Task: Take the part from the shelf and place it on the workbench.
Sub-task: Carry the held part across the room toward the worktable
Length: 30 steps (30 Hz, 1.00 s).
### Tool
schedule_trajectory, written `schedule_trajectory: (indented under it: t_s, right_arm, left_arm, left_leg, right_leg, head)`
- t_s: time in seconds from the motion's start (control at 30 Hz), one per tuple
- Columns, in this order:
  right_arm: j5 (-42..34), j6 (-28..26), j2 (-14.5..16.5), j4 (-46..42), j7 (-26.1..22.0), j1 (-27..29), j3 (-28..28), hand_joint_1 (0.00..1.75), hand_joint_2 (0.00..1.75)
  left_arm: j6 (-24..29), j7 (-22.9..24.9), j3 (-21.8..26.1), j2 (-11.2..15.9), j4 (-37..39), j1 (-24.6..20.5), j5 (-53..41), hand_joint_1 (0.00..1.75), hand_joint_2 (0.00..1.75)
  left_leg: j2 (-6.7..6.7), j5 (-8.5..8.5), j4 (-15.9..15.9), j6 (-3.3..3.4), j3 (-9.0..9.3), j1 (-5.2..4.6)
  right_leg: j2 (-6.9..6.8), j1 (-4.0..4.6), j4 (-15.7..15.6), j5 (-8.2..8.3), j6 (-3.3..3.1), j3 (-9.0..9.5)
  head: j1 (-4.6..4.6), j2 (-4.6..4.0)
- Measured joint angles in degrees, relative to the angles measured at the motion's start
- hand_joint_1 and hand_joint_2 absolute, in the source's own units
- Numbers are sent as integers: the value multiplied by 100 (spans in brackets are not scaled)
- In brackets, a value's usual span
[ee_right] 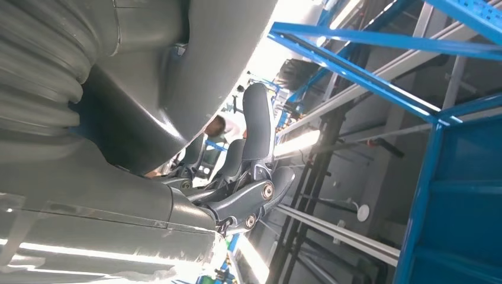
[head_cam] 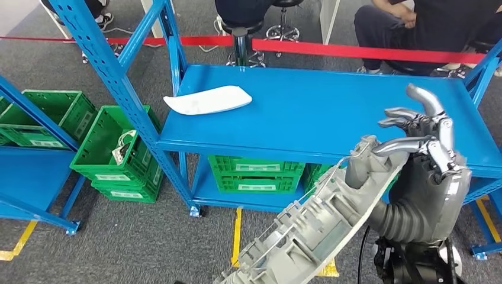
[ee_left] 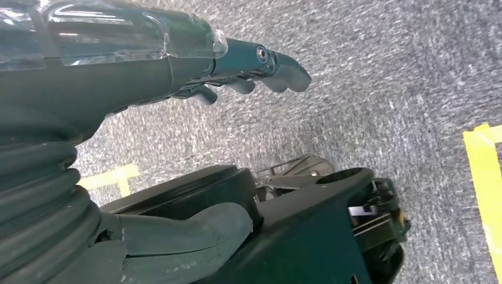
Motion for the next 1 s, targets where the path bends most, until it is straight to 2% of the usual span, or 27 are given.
schedule_trajectory:
  t_s: [0.03,0.07,0.13,0.17,0.2,0.27,0.3,0.33,0.37,0.43,0.47,0.5,0.53,0.57,0.6,0.63,0.67,0.7,0.73,0.8,0.83,0.87,0.9,0.97,1.0]
  right_arm:
    - [0,-1,0,3,0,2,1,175,175]
    - [-1,-1,0,5,0,3,2,175,175]
    - [0,-1,0,4,0,1,2,175,175]
    - [1,-1,0,4,0,0,1,175,175]
    - [2,-1,0,4,0,-2,1,175,175]
    - [2,-1,0,4,0,-2,0,175,175]
    - [1,-2,-1,4,0,-1,-1,175,175]
    - [1,-2,1,4,0,0,-1,175,175]
    - [-1,-3,2,4,1,1,-1,175,175]
    - [-4,-3,8,4,4,5,0,175,175]
    - [-6,-3,10,4,5,7,0,175,175]
    - [-6,-3,11,4,7,8,0,175,175]
    - [-6,-3,13,4,7,9,0,175,175]
    - [-6,-3,15,4,7,9,0,175,175]
    - [-6,-3,16,4,7,9,-1,175,175]
    - [-6,-3,17,4,7,7,-2,175,175]
    - [-6,-3,19,3,6,6,-3,175,175]
    - [-6,-3,19,2,6,5,-5,175,175]
    - [-6,-3,19,1,5,4,-6,175,175]
    - [-6,-3,19,1,4,7,-6,175,175]
    - [-7,-3,19,2,5,9,-5,175,175]
    - [-7,-3,19,2,5,13,-5,175,175]
    - [-8,-3,19,3,5,16,-5,175,175]
    - [-9,-3,18,4,5,22,-5,175,175]
    - [-11,-3,17,6,5,24,-5,175,175]
  left_arm:
    - [0,0,-1,0,0,1,0,0,175]
    - [0,0,-1,0,0,0,0,0,175]
    - [0,0,0,1,0,-6,0,0,175]
    - [0,0,1,2,0,-9,0,0,175]
    - [0,0,1,2,0,-10,0,0,175]
    - [0,0,2,3,0,-3,0,0,175]
    - [-1,1,2,2,0,-3,0,0,175]
    - [-2,1,3,-1,0,-7,0,0,175]
    - [-2,2,4,-4,0,-12,-2,0,175]
    - [-2,3,6,-7,0,-16,-7,0,175]
    - [-2,4,7,-7,0,-14,-10,0,175]
    - [-2,5,9,-6,0,-13,-11,0,175]
    - [-2,5,13,-6,0,-12,-13,0,175]
    - [-2,6,18,-7,0,-13,-14,0,175]
    - [-2,7,22,-9,0,-14,-14,0,175]
    - [-2,7,26,-15,-1,-15,-15,0,175]
    - [-2,7,28,-22,-1,-16,-18,0,175]
    - [-1,7,30,-28,-2,-19,-22,0,175]
    - [-1,8,32,-32,-2,-20,-27,0,175]
    - [0,15,34,-33,-2,-19,-37,0,175]
    - [0,19,35,-32,-1,-17,-39,0,175]
    - [1,22,36,-31,-1,-15,-43,0,175]
    - [1,24,37,-28,0,-17,-45,0,175]
    - [1,24,38,-22,0,-19,-51,0,175]
    - [1,24,39,-20,0,-24,-57,0,175]
  left_leg:
    - [0,128,-131,7,100,-1]
    - [0,327,-469,21,305,-2]
    - [-14,599,-1270,61,757,-13]
    - [-26,660,-1515,83,884,-23]
    - [-39,666,-1617,104,920,-34]
    - [-48,744,-1623,158,858,-47]
    - [-40,796,-1632,195,813,-39]
    - [-32,858,-1640,238,754,-31]
    - [-22,931,-1652,279,679,-21]
    - [-12,1057,-1647,331,513,-29]
    - [-7,1118,-1641,343,429,-42]
    - [-2,1173,-1630,350,348,-60]
    - [2,1225,-1618,355,269,-81]
    - [4,1273,-1608,356,199,-103]
    - [5,1317,-1600,354,144,-122]
    - [6,1357,-1593,346,102,-142]
    - [10,1400,-1588,329,71,-153]
    - [17,1444,-1585,306,46,-155]
    - [27,1489,-1584,278,22,-151]
    - [40,1553,-1578,218,-38,-146]
    - [35,1492,-1545,182,-87,-147]
    - [25,1326,-1432,144,-156,-143]
    - [14,1056,-1203,106,-247,-125]
    - [2,508,-487,47,-441,-82]
    - [1,395,-152,29,-493,-64]
  right_leg:
    - [-5,6,22,14,4,-30]
    - [-7,9,44,28,14,-56]
    - [-7,13,74,67,53,-94]
    - [-8,16,76,97,82,-104]
    - [-8,18,73,134,113,-113]
    - [-4,20,49,218,175,-129]
    - [7,16,58,198,206,-159]
    - [17,12,125,90,233,-208]
    - [27,7,306,-126,261,-280]
    - [32,-1,956,-700,292,-441]
    - [33,-2,1301,-890,298,-486]
    - [33,1,1519,-942,292,-475]
    - [34,6,1557,-873,272,-384]
    - [35,17,1383,-719,238,-202]
    - [37,38,1034,-559,186,61]
    - [38,68,598,-468,118,354]
    - [40,94,185,-434,67,612]
    - [42,121,-104,-444,28,779]
    - [44,141,-259,-469,7,852]
    - [34,135,-344,-413,-12,806]
    - [24,117,-366,-360,-27,759]
    - [11,96,-387,-298,-46,697]
    - [0,81,-390,-232,-60,629]
    - [-11,82,-368,-124,-73,471]
    - [-18,82,-346,-71,-69,382]
  head:
    - [-19,0]
    - [-42,0]
    - [-91,0]
    - [-113,0]
    - [-126,0]
    - [-127,0]
    - [-120,0]
    - [-100,0]
    - [-65,0]
    - [33,0]
    - [82,0]
    - [121,0]
    - [157,0]
    - [189,0]
    - [214,0]
    - [230,0]
    - [232,0]
    - [229,0]
    - [229,0]
    - [249,0]
    - [249,0]
    - [223,0]
    - [183,0]
    - [96,0]
    - [69,0]
